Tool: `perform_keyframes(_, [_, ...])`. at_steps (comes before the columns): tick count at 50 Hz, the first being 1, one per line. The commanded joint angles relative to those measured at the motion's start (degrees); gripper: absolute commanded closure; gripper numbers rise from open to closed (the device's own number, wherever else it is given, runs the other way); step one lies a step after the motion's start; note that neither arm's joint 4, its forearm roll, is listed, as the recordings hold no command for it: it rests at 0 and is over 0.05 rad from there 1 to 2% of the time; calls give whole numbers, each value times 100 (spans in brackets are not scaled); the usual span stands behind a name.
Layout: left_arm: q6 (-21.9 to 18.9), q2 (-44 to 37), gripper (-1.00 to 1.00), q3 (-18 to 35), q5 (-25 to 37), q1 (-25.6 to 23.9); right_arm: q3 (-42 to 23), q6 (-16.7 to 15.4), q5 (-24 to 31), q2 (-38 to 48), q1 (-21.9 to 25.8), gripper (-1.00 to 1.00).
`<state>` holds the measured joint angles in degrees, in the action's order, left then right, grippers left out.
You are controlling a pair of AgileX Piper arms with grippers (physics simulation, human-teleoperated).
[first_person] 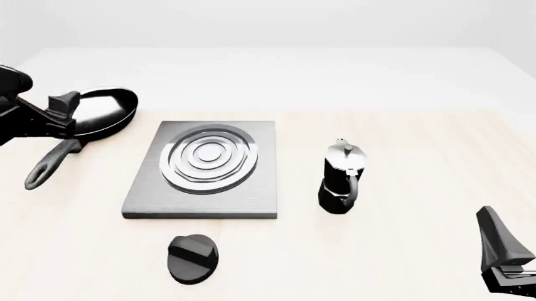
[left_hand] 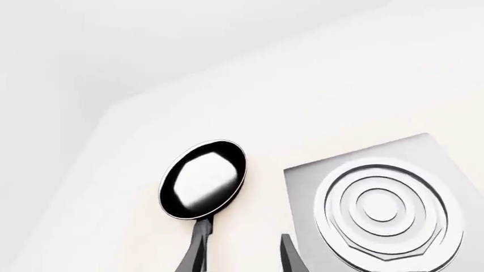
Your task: Turn on the stove and put the frying pan on it.
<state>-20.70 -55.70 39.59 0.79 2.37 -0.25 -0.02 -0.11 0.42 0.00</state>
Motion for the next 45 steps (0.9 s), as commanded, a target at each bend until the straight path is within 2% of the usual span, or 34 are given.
perform_keyframes(1, [-142, -875, -100, 453, -184, 479, 0, -1, 0, -1, 0, -100])
perform_keyframes(5, [-180, -1076, -100, 536, -217, 573, 0, 1, 0, 0, 0, -100])
perform_keyframes(8, [-243, -1272, -100, 444, -465, 650, 0, 0, 0, 0, 1, -100])
perform_keyframes(15, [-248, -1670, -100, 662, -499, 804, 0, 1, 0, 0, 0, -100])
perform_keyframes(45, [-114, -3584, -100, 1996, -250, 1399, 0, 1, 0, 2, 1, -100])
